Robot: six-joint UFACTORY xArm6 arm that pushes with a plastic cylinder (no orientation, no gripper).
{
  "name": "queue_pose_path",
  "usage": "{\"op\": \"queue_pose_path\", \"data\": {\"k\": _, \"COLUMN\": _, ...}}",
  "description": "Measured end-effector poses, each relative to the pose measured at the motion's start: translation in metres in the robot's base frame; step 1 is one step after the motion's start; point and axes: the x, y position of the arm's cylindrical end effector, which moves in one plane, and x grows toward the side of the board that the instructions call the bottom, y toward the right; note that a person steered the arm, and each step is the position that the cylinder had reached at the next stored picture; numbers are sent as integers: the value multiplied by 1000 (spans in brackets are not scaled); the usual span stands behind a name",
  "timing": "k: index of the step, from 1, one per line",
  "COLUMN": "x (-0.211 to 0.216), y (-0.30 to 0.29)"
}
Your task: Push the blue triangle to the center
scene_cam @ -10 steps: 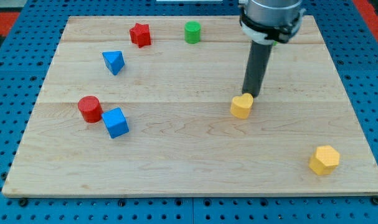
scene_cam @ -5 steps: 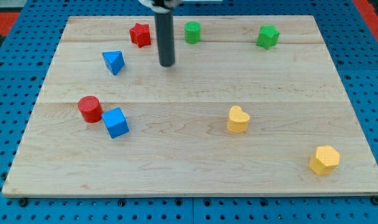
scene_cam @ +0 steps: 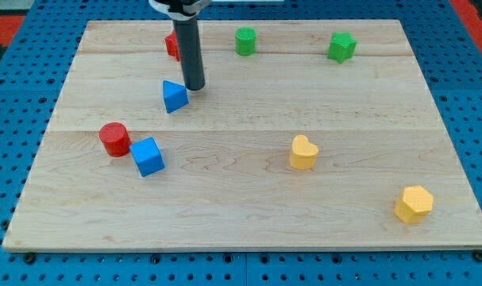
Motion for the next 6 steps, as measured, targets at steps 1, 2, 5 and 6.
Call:
{"op": "queue_pose_path", "data": {"k": 1, "x": -46, "y": -105}}
{"op": "queue_pose_path", "data": {"k": 2, "x": -24, "y": -135}}
{"op": "queue_pose_path", "data": {"k": 5, "x": -9, "y": -83}}
{"op": "queue_pose_path", "data": {"k": 6, "x": 9, "y": -107}}
